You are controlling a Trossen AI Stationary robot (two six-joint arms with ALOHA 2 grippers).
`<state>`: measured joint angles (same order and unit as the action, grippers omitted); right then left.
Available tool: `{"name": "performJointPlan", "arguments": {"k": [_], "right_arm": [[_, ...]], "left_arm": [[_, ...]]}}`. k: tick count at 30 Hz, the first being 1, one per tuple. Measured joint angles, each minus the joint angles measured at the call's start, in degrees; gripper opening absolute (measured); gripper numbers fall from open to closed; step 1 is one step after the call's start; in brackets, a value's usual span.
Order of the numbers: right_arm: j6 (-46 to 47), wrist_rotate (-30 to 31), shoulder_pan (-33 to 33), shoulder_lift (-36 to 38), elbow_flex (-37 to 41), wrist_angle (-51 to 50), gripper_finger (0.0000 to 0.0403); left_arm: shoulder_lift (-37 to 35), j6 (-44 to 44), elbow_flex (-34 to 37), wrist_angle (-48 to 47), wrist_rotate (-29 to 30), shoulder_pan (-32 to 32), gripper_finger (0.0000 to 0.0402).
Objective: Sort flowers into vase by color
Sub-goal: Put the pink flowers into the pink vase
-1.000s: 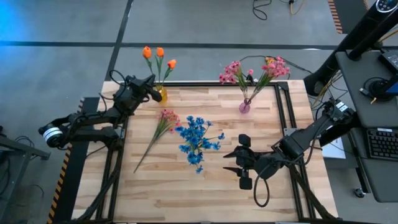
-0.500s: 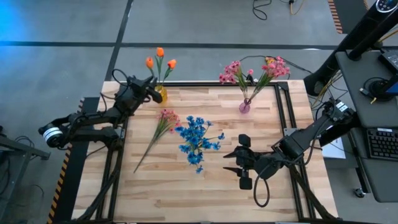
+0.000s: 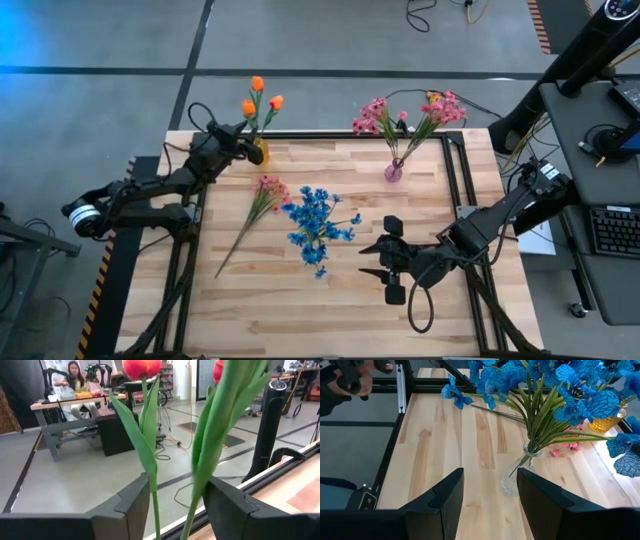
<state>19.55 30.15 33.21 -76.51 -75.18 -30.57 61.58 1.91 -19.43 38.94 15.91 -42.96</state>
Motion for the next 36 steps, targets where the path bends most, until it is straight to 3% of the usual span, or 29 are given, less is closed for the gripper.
{"name": "performJointPlan", "arguments": {"k": [15,36], "right_arm": [[0.4,-0.1,0.0,0.0,0.0,0.0,0.0176],[0.4,-0.1,0.0,0.0,0.0,0.0,0.0176]], "left_arm": [[-2.0,-0.1,-7.2,-16.9,3.0,0.0,0.0209],[-19.3,-2.3,-7.2,-37.3,3.2,0.0,0.0215]]}}
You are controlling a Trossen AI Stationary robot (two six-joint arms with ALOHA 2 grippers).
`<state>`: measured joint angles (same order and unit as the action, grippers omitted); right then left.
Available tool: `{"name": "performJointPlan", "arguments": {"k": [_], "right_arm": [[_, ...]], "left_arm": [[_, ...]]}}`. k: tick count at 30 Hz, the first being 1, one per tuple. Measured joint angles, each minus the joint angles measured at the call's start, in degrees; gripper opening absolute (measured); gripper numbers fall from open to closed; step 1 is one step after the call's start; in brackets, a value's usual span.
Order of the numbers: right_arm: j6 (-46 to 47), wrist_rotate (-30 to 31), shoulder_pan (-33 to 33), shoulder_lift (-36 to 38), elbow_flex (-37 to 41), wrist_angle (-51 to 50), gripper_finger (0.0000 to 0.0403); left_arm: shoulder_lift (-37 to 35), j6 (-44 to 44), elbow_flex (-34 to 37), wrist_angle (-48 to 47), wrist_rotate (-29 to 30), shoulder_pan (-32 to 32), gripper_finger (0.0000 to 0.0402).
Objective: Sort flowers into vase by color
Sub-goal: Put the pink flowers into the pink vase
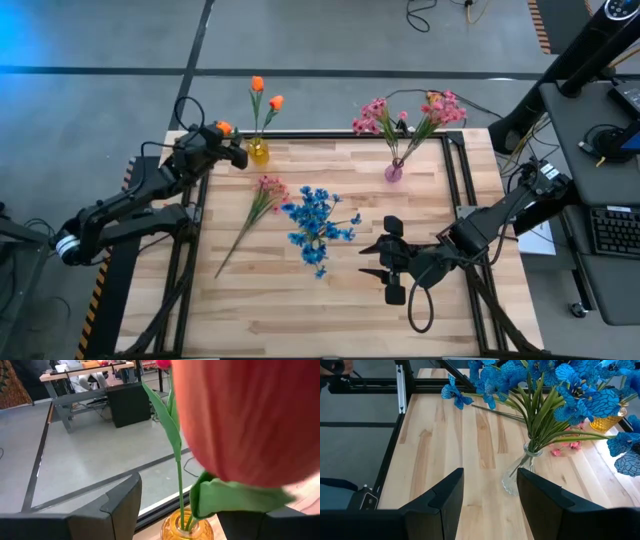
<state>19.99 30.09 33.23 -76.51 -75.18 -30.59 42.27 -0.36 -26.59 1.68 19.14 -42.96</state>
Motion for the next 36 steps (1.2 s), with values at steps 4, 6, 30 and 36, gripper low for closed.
{"name": "performJointPlan", "arguments": {"k": [4,6,30,36], "right_arm": [[0.7,0.0,0.0,0.0,0.0,0.0,0.0176],[1.1,0.0,0.0,0.0,0.0,0.0,0.0176],[1.0,0.0,0.0,0.0,-0.1,-0.1,0.0176],[1.0,-0.5,0.0,0.0,-0.1,-0.4,0.0176]], "left_arm": [[-2.0,0.9,0.0,-2.0,0.0,0.0,0.0215],[-3.0,0.9,0.0,-4.3,0.0,0.0,0.0216],[-9.3,-19.1,-9.0,-42.0,-13.9,10.8,0.0285],[-9.7,-30.9,-11.2,-57.3,-13.8,20.7,0.0281]]}}
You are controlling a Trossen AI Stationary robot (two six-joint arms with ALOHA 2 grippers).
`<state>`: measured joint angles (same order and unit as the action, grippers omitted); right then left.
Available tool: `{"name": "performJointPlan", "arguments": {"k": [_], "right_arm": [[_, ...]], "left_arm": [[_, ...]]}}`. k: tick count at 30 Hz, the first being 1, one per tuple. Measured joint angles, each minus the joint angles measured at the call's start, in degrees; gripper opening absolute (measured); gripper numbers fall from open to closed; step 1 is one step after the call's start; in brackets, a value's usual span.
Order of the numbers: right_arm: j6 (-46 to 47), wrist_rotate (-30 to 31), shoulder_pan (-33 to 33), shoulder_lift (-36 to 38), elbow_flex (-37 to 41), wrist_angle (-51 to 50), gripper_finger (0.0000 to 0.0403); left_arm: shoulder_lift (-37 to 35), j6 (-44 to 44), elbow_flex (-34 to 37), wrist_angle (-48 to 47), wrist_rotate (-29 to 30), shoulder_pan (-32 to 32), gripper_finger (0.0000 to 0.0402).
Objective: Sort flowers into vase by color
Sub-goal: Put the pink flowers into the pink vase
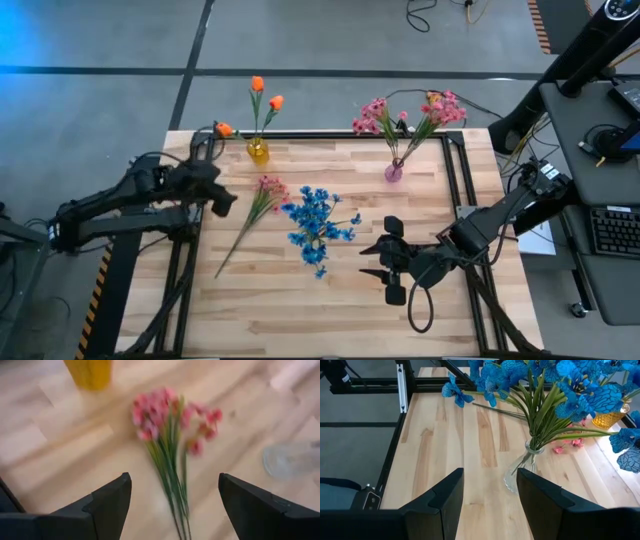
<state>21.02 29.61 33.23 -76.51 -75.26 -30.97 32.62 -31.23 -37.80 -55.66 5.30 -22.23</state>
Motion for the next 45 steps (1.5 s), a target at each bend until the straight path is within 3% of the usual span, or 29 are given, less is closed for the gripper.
{"name": "performJointPlan", "arguments": {"k": [10,20,32,45], "right_arm": [[0.0,0.0,0.0,0.0,0.0,-0.3,0.0176],[-0.7,0.0,0.0,0.0,-0.1,-0.3,0.0176],[-0.7,0.0,0.0,-0.1,0.2,-0.4,0.0176],[-0.6,0.0,0.2,-0.1,0.3,-0.5,0.0176]], "left_arm": [[1.3,-19.4,2.8,-2.7,3.2,21.3,0.0280],[16.5,-36.8,3.1,-0.4,11.1,38.5,0.0280],[35.7,-42.4,3.1,4.2,9.5,40.9,0.0274],[46.6,-42.4,3.1,9.0,9.1,40.9,0.0222]]}}
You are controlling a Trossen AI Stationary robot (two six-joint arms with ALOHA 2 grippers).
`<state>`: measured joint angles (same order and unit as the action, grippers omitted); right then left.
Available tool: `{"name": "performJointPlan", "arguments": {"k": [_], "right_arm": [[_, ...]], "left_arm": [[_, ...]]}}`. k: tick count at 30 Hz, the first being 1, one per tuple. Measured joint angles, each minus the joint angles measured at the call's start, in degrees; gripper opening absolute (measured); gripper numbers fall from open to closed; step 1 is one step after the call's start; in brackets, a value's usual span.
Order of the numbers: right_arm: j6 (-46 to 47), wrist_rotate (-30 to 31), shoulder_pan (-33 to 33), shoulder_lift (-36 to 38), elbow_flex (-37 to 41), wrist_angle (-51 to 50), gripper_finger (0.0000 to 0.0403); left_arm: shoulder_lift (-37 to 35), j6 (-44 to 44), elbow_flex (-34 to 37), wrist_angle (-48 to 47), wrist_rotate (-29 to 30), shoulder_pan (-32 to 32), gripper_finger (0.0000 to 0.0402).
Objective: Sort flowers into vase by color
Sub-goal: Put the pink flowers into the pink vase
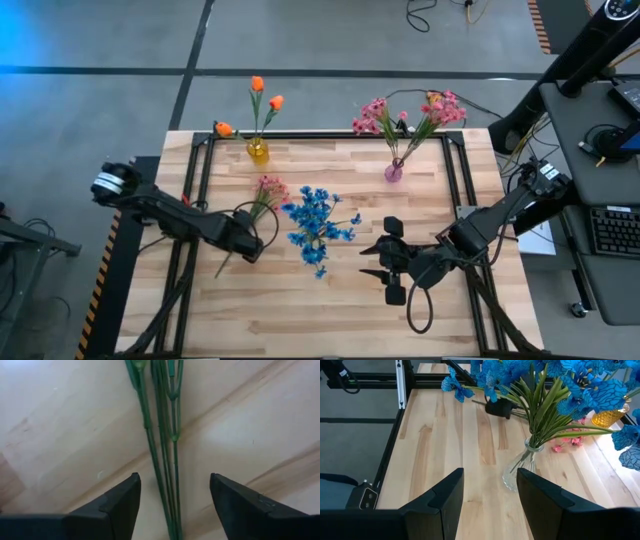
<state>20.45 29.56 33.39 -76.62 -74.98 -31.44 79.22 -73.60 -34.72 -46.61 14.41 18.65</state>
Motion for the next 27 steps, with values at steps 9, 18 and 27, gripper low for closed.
{"name": "performJointPlan", "arguments": {"k": [9,18,27], "right_arm": [[0.1,0.0,0.0,0.0,0.0,0.0,0.0176],[0.0,0.0,0.4,0.0,0.2,-0.1,0.0176],[0.1,0.0,0.6,0.0,0.3,-0.3,0.0176]], "left_arm": [[3.7,0.0,-0.9,1.2,0.0,0.1,0.0138],[4.0,0.0,-2.0,0.8,-0.2,0.0,0.0046],[4.0,-0.5,-2.0,0.8,0.0,0.0,0.0002]]}}
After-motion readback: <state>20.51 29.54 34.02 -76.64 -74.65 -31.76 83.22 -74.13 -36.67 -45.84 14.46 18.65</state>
